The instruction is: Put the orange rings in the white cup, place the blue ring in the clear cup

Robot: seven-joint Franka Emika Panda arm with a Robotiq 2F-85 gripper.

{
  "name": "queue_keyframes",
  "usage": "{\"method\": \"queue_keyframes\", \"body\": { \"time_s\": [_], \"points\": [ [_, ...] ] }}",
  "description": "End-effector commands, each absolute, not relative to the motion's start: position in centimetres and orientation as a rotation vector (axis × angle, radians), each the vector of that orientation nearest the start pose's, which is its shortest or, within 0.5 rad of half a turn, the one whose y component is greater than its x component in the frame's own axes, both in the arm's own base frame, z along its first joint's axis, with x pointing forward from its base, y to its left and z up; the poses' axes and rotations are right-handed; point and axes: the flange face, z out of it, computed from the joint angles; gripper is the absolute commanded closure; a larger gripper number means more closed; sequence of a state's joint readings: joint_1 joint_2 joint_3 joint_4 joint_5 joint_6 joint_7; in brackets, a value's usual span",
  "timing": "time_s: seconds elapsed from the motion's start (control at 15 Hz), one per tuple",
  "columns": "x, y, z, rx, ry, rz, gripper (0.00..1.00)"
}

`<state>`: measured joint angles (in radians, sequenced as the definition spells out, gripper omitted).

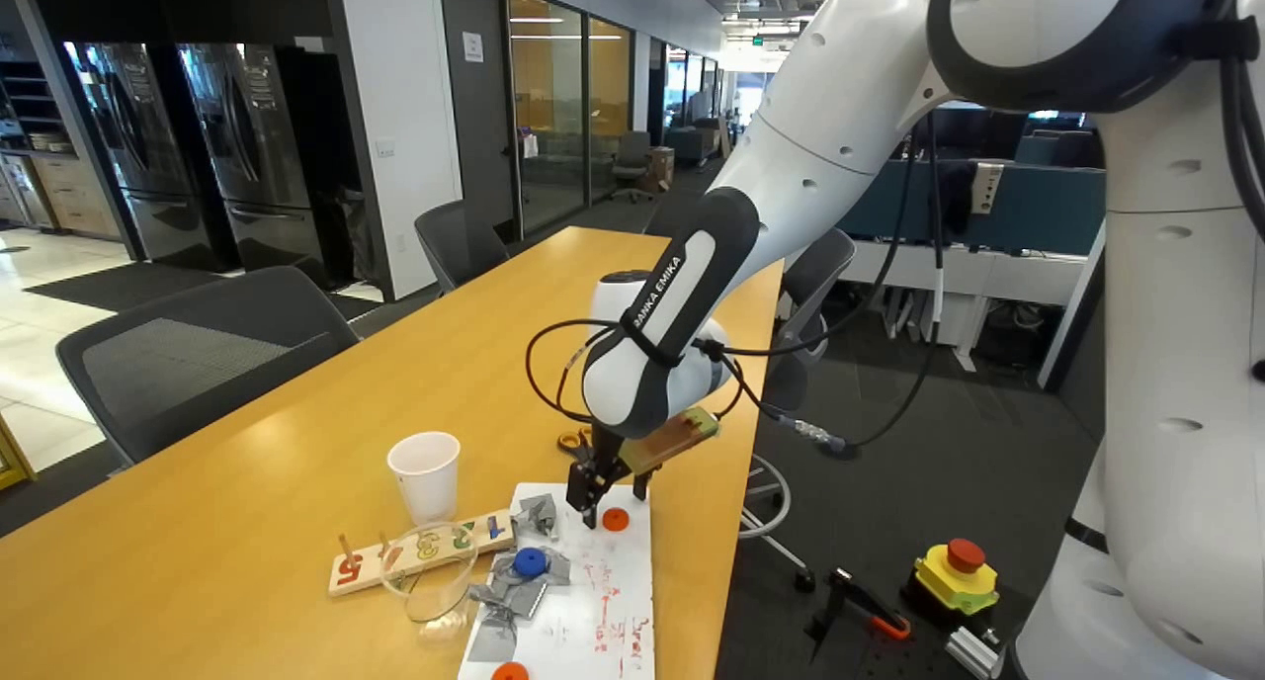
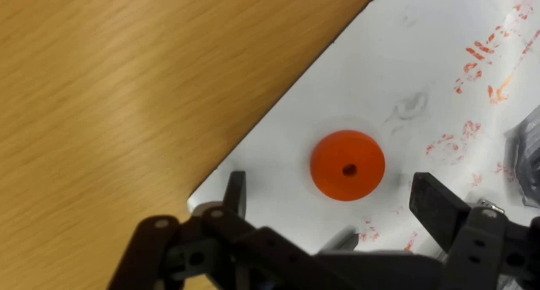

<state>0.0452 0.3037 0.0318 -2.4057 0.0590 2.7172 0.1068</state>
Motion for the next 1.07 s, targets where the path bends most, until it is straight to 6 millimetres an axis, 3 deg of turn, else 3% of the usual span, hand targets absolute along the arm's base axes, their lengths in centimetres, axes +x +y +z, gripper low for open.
{"method": "queue_keyframes", "body": {
  "time_s": [0.0, 0.6, 0.67, 0.8, 1.0],
  "points": [
    [49.5, 3.95, 19.46, -3.1, 0.105, -0.015, 0.0],
    [48.83, 3.98, 19.45, -3.095, 0.111, -0.005, 0.0],
    [48.84, 3.99, 19.46, -3.094, 0.111, -0.007, 0.25],
    [48.87, 4.01, 19.76, -3.094, 0.114, -0.011, 0.34],
    [48.83, 4.02, 20.43, -3.102, 0.119, -0.021, 0.58]
  ]
}}
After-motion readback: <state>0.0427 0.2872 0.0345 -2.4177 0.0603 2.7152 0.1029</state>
